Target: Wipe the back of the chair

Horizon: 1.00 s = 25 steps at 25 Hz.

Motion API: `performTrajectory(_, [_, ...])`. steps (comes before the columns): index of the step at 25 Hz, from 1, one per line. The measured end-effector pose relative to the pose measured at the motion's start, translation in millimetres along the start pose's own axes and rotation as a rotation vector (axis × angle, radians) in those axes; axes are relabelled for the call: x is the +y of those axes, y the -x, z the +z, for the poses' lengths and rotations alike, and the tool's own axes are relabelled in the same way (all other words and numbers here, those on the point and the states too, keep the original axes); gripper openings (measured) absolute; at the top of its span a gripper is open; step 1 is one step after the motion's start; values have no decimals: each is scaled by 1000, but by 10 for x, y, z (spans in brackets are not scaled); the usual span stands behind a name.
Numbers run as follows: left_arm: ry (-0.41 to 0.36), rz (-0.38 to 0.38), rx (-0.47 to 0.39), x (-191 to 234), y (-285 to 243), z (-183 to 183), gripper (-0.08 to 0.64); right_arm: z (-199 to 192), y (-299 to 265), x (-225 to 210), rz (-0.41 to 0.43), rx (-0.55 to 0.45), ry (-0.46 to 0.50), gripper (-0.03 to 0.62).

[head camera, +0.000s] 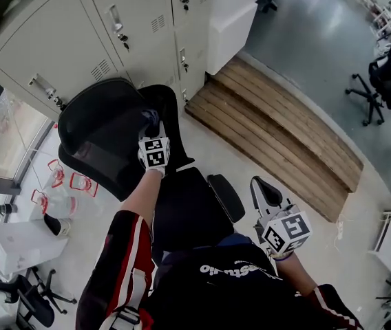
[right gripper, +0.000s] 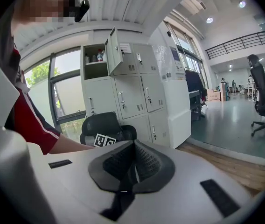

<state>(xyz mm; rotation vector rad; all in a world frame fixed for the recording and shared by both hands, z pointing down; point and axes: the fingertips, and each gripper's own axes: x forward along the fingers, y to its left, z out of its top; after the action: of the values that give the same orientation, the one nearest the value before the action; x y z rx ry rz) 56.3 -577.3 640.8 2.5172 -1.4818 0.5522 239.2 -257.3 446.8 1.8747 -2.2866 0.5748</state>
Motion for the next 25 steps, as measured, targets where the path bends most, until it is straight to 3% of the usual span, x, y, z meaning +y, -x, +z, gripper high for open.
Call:
performTrajectory(7, [6, -104, -32, -606, -218, 167, 61, -6, 155, -207, -53, -1, -12, 15])
performTrajectory(13, [3, -168, -87, -855, -52, 325, 61, -27, 252, -143, -59, -6, -8, 15])
performTrajectory(19, [7, -176, -141, -669, 500, 439, 61, -9, 226, 233, -14, -16, 16, 15])
performTrajectory(25, [-19, -119, -184, -73, 1410, 352, 61, -26, 111, 804, 88, -23, 54, 15])
